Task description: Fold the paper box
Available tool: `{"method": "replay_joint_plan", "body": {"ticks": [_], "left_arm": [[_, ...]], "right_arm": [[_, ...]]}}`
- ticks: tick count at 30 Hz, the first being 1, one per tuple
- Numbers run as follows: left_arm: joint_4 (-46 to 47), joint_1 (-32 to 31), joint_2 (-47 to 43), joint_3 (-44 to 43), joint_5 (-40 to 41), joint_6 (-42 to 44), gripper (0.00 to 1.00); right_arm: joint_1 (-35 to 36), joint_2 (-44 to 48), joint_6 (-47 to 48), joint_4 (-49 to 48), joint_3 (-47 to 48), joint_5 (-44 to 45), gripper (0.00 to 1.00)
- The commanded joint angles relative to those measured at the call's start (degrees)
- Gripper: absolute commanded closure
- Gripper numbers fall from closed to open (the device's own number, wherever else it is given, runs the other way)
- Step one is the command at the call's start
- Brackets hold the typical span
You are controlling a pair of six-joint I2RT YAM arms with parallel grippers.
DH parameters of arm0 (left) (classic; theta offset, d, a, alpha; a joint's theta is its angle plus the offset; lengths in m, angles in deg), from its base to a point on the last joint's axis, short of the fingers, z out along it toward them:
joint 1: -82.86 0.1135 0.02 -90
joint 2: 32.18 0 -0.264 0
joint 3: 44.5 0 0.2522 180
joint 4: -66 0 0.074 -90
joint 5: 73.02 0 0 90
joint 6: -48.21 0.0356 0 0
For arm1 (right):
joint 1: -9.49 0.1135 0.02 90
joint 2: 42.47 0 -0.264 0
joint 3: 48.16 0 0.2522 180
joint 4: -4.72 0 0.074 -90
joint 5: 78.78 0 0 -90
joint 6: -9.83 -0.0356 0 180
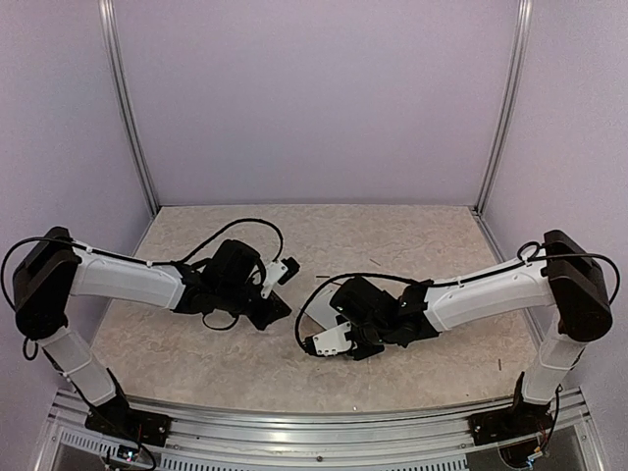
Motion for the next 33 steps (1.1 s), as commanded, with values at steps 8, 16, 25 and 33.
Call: {"method": "replay_joint_plan", "body": {"ticks": [8, 16, 25, 33], "left_arm": [[-4.6, 0.37, 17.22, -27.25, -10.14, 4.05, 0.92], [-1.12, -2.43, 20.21, -22.51, -12.76, 0.82, 0.95], [2.05, -3.42, 21.37, -20.42, -12.09, -0.41, 0.95], [2.34, -4.0, 22.28, -20.74, -11.44, -0.05, 0.95]], "right_arm": [[-0.57, 0.44, -0.65, 3.66, -0.72, -0.27, 0.62], [-0.86, 2.5, -0.83, 3.72, -2.11, 0.47, 0.62], [-0.81, 8.68, -2.68, 13.02, -2.43, -2.47, 0.54], [-1.66, 12.59, -4.06, 20.09, -4.6, -7.3, 0.51]]}}
